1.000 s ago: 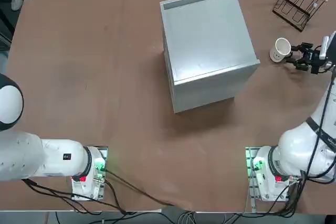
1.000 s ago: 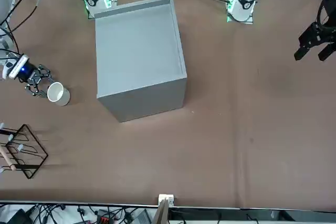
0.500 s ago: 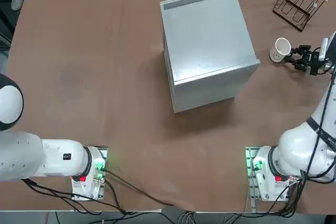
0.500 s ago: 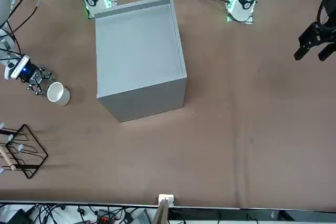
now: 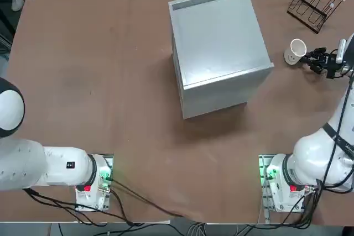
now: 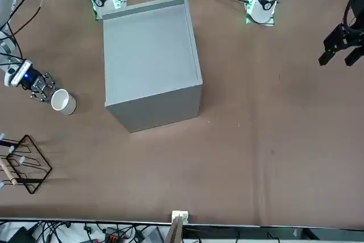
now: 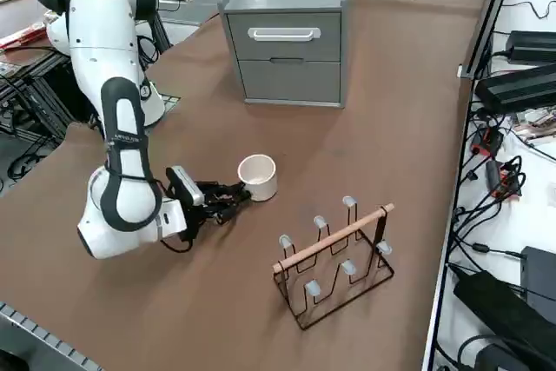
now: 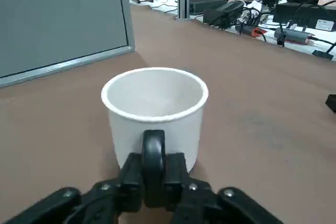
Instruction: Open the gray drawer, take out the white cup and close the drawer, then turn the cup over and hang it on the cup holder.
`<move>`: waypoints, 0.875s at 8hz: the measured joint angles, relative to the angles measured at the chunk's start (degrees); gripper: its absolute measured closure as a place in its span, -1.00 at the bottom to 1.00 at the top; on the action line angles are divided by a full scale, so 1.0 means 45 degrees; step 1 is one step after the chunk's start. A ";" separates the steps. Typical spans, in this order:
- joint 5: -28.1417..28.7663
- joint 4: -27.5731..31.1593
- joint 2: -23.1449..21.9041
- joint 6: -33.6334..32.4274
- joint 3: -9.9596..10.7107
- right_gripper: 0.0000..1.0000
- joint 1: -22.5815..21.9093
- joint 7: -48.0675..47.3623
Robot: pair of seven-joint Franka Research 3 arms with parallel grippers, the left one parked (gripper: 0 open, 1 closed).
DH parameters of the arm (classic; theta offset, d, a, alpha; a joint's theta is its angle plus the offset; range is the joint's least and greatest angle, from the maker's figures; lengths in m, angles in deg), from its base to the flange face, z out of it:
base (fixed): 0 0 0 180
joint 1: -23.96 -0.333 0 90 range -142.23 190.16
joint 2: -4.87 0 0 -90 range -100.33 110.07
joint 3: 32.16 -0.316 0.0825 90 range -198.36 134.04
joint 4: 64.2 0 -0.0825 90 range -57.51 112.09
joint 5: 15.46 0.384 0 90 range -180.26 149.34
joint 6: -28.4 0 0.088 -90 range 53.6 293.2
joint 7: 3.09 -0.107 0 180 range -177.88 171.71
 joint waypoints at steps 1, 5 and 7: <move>-0.0001 -0.0210 0.0000 0.0000 -0.0003 0.61 -0.0003 -0.0268; -0.1708 -0.2190 -0.0261 0.0017 0.0046 0.61 -0.0114 -0.2377; -0.3158 -0.3364 -0.0715 0.0065 0.0875 0.61 -0.0703 -0.3422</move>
